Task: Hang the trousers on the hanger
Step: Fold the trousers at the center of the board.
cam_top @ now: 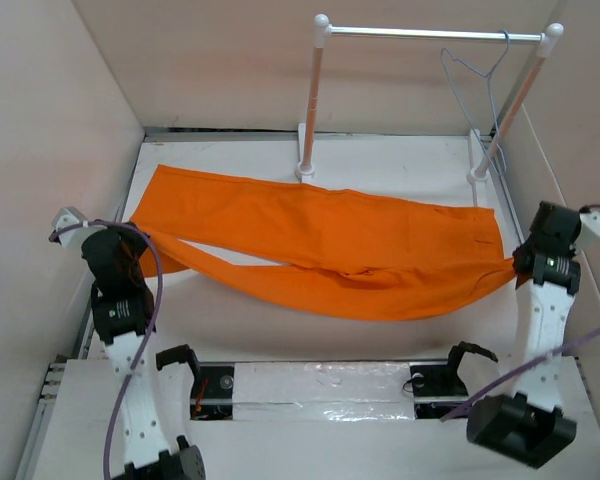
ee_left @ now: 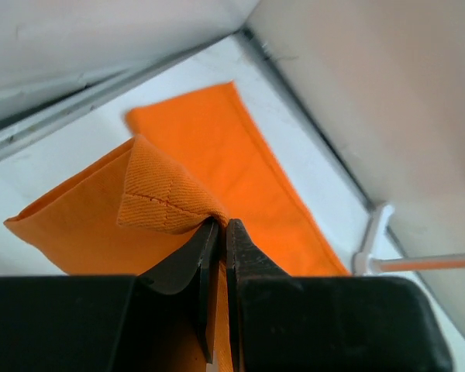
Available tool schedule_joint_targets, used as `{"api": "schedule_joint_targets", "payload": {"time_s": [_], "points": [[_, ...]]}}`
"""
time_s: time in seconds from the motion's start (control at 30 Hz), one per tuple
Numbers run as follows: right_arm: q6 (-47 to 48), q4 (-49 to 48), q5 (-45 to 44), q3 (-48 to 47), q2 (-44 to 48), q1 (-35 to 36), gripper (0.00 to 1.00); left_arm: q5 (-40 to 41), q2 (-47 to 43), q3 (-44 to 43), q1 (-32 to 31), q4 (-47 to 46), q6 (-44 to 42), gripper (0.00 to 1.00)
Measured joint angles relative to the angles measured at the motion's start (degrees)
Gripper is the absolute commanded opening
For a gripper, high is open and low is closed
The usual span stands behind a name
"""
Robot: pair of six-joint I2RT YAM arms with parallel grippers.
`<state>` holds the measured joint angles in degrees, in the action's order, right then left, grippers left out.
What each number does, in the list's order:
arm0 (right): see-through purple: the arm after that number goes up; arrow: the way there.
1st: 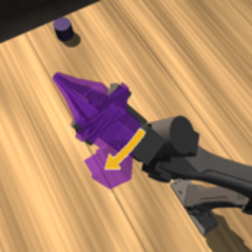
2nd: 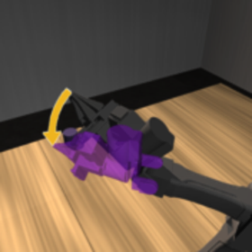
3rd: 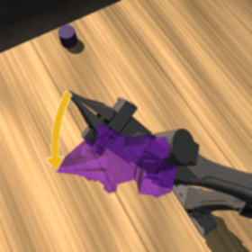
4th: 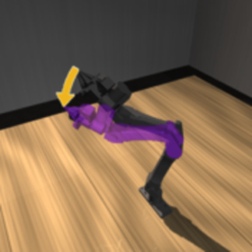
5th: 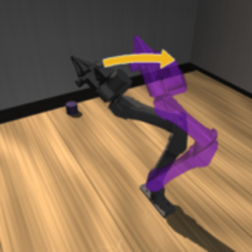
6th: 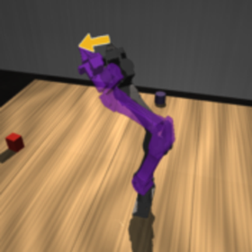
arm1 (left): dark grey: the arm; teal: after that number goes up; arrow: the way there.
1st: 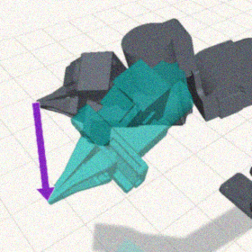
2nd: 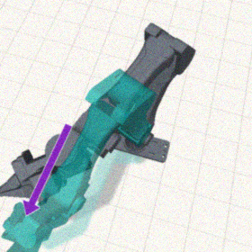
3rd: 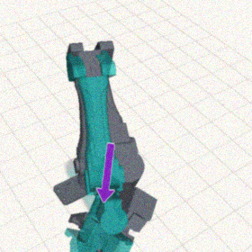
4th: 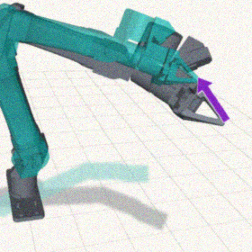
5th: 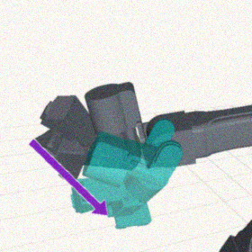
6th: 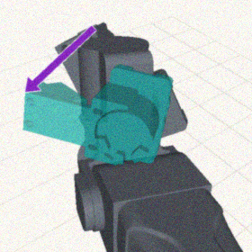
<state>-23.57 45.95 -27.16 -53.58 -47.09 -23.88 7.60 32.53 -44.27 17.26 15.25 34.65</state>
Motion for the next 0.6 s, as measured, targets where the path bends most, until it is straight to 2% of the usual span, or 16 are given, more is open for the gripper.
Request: {"api": "schedule_joint_targets", "payload": {"time_s": [0.23,0.43,0.6], "points": [[0.94,-2.1,-3.41,-17.46,-22.47,7.17,0.0,2.12,17.18,-0.09,0.83,-0.83,4.33,0.0],[1.77,-5.27,-3.76,-20.59,-29.0,8.13,0.0,7.23,26.95,-0.98,0.85,-0.87,5.75,0.0],[1.68,-7.04,-2.19,-22.6,-34.1,8.31,0.0,10.34,33.24,-5.27,0.66,-0.81,6.38,0.0]]}}
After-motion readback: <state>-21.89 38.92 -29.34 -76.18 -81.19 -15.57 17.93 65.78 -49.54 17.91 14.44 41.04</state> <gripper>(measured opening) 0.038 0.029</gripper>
